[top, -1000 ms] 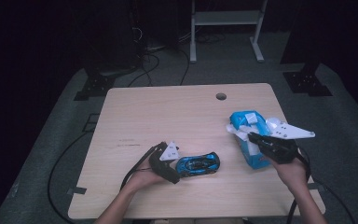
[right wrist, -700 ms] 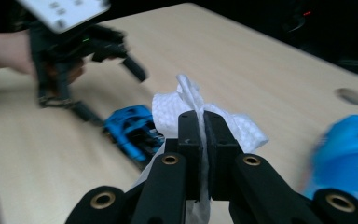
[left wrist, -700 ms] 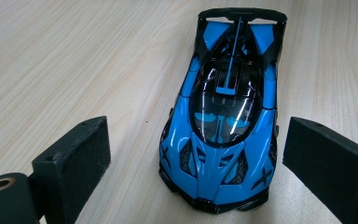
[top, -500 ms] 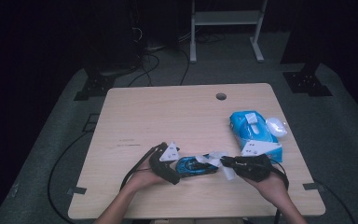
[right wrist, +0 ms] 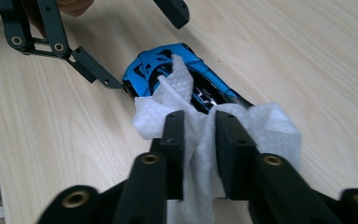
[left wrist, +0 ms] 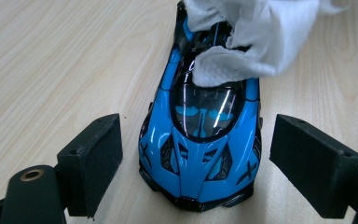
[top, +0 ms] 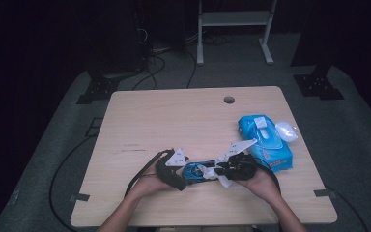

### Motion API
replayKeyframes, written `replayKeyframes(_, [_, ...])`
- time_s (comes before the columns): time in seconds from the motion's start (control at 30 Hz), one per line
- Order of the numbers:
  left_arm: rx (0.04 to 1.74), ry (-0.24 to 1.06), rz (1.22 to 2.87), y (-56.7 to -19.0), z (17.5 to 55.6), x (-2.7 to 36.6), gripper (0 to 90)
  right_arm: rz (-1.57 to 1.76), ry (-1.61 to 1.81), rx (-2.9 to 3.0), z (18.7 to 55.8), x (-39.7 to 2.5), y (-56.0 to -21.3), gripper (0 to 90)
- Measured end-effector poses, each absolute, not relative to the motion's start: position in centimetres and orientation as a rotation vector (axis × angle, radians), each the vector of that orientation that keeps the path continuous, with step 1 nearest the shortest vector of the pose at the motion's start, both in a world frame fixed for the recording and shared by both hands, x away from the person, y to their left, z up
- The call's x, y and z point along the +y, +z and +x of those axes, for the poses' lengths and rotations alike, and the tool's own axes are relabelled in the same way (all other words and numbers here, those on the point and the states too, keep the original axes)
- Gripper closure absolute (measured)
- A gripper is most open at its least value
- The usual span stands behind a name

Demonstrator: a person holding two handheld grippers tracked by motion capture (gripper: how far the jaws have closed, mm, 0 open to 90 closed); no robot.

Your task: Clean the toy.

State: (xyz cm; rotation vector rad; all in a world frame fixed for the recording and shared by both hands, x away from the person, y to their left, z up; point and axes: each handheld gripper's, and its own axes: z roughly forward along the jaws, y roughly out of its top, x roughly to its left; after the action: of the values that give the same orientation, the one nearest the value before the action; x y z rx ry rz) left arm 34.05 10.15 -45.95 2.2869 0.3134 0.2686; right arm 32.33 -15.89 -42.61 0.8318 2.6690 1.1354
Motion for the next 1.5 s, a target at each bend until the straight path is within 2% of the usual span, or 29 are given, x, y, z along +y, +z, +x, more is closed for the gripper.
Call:
replayKeyframes(0.13, [0.322, 0.254, 2.3, -46.2, 34.2, 10.2, 16.4, 0.811, 1.125, 2.666, 32.3, -15.0, -43.4, 61.5])
replayKeyframes(0.27, [0.324, 0.243, 2.304, -46.3, 34.4, 10.2, 16.5, 0.818, 1.135, 2.638, 32.3, -14.8, -44.2, 60.6])
replayKeyframes(0.4, [0.324, 0.221, 2.305, -46.5, 34.5, 10.1, 16.5, 0.835, 1.16, 2.604, 32.1, -15.0, -44.6, 64.2])
replayKeyframes(0.53, [0.317, 0.189, 2.307, -46.7, 34.5, 9.9, 16.4, 0.819, 1.147, 2.573, 31.9, -15.1, -44.9, 71.5])
replayKeyframes(0.8, [0.299, 0.211, 2.345, -47.2, 34.6, 9.3, 18.4, 0.828, 1.183, 2.512, 31.4, -15.4, -45.4, 80.9])
replayKeyframes(0.93, [0.297, 0.218, 2.347, -47.5, 34.7, 9.5, 22.0, 0.845, 1.191, 2.511, 31.3, -15.5, -45.5, 82.5])
replayKeyframes(1.23, [0.277, 0.219, 2.343, -47.6, 34.7, 9.5, 23.5, 0.854, 1.162, 2.527, 31.4, -16.9, -45.0, 83.4])
replayKeyframes(1.5, [0.292, 0.208, 2.333, -47.6, 34.6, 9.6, 23.6, 0.805, 1.146, 2.513, 31.1, -15.8, -45.2, 83.6])
